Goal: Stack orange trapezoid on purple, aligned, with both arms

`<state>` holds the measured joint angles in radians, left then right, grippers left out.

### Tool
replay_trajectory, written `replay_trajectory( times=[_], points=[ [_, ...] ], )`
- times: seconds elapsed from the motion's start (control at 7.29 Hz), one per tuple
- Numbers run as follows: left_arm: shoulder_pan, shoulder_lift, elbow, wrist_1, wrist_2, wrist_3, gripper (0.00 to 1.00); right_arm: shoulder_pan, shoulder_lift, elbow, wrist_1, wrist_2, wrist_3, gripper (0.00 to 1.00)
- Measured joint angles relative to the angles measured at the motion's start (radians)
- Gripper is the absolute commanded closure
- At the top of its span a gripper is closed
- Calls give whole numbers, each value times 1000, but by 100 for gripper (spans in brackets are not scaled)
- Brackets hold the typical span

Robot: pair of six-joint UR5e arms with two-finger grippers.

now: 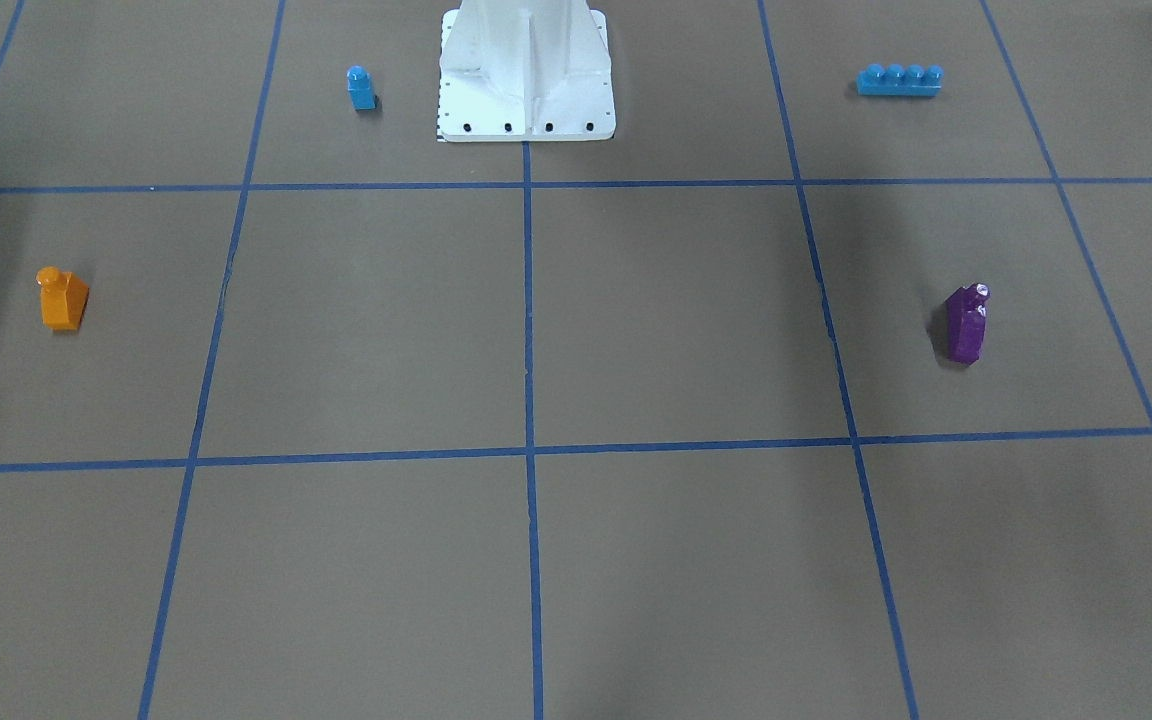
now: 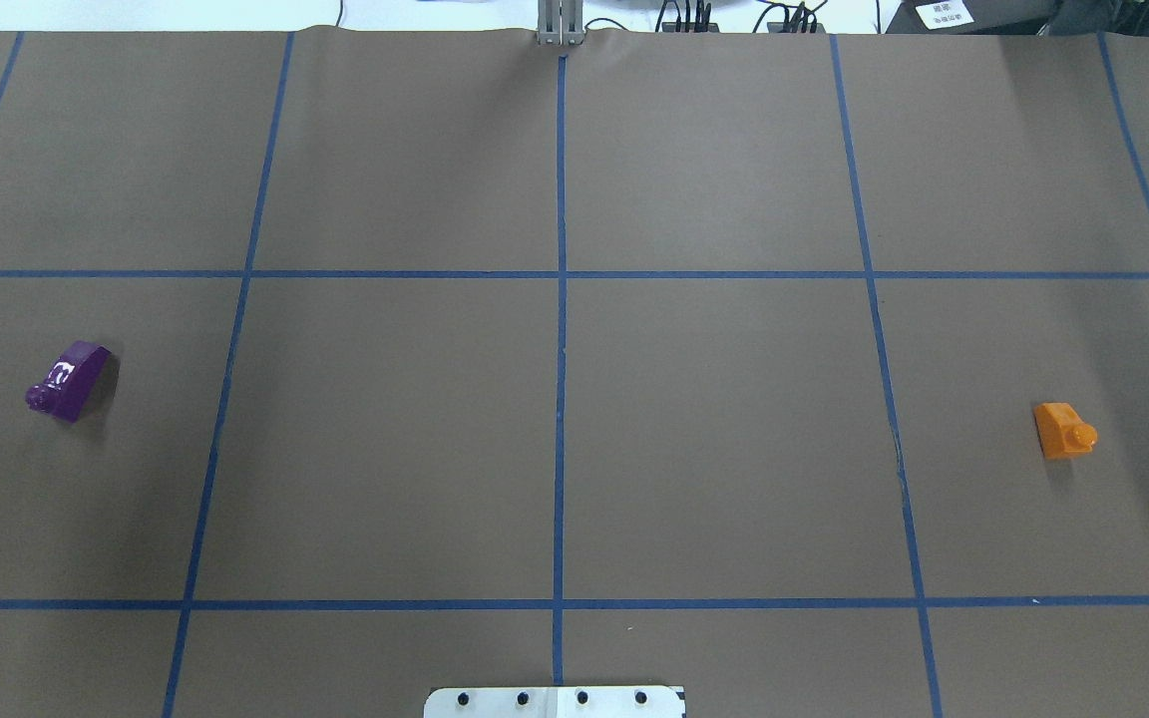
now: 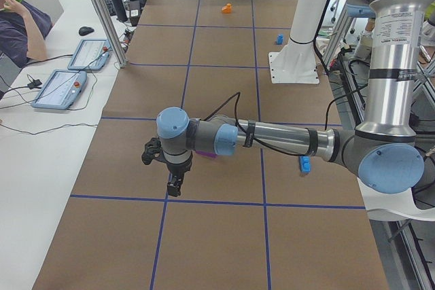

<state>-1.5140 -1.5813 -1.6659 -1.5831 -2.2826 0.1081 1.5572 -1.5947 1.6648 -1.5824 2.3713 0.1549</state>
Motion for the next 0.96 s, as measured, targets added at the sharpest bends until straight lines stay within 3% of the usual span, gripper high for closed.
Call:
replay_trajectory(
  times=[0.55, 0.96],
  points=[
    [2, -22, -15, 1, -4, -5, 0, 2, 4, 11, -11, 4, 2, 0],
    [75, -49, -104, -11, -10, -56, 0, -4, 11, 30, 2, 18, 2, 0]
  ],
)
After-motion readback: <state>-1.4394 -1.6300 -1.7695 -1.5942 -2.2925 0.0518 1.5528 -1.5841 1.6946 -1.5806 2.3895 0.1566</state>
